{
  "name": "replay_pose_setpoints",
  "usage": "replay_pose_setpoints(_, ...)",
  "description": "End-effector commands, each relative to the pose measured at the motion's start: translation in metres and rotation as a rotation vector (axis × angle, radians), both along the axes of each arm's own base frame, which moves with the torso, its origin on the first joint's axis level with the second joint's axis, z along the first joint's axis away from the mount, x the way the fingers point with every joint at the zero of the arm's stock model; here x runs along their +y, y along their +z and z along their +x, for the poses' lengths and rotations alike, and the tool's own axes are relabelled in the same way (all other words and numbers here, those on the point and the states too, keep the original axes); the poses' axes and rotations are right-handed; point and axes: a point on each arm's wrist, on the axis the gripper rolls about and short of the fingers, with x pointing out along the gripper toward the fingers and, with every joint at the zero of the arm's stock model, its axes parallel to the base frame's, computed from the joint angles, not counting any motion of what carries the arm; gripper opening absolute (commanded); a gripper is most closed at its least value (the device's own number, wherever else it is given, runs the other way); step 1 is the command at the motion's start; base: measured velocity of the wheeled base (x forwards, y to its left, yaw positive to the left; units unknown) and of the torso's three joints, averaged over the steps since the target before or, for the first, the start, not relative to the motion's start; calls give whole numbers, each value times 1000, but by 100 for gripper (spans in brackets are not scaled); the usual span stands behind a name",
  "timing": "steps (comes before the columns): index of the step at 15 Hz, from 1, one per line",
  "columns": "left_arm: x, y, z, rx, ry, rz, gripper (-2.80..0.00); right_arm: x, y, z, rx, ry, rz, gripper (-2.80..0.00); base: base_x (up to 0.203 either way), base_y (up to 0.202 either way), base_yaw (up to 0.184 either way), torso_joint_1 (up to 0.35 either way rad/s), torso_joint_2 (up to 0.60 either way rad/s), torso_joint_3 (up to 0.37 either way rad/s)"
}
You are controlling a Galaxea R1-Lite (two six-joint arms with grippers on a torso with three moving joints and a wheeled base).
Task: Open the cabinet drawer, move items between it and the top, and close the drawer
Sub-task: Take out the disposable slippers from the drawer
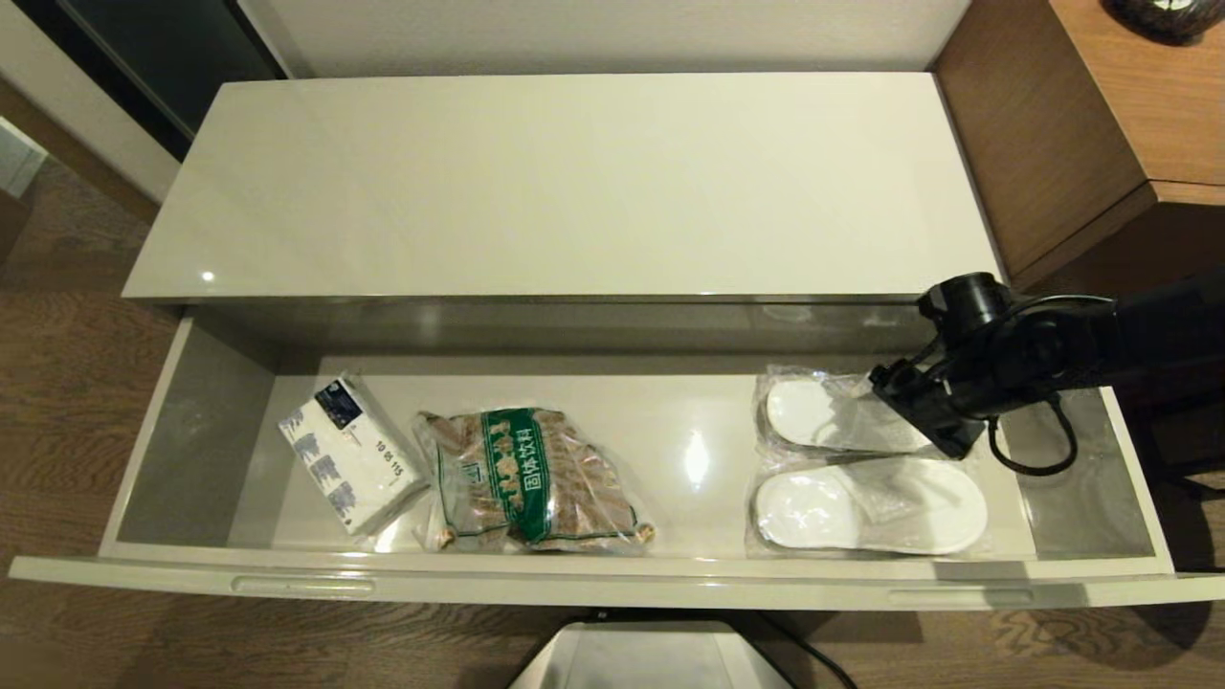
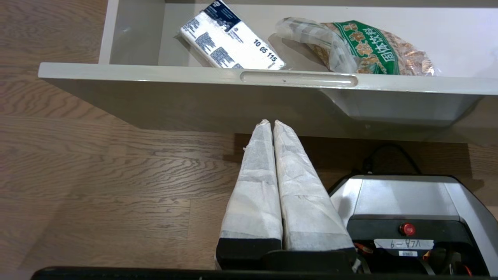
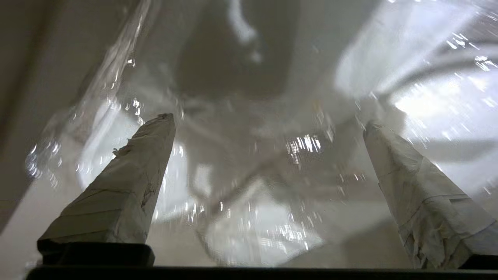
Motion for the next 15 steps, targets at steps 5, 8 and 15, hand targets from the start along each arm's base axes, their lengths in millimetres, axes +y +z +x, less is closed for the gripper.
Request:
replay_pose_setpoints(5,0,0,0,0,1,0,-280,-1,1,-13,18,-9,-7,0,0,0,0,0,0,0)
replay_pose_setpoints(8,0,0,0,0,1,0,-280,0,-9,-8,24,-13,-14,0,0,0,0,0,0,0)
replay_pose_setpoints(15,0,0,0,0,1,0,-280,-5,-38,10,-3,-9,-29,0,0,0,0,0,0,0)
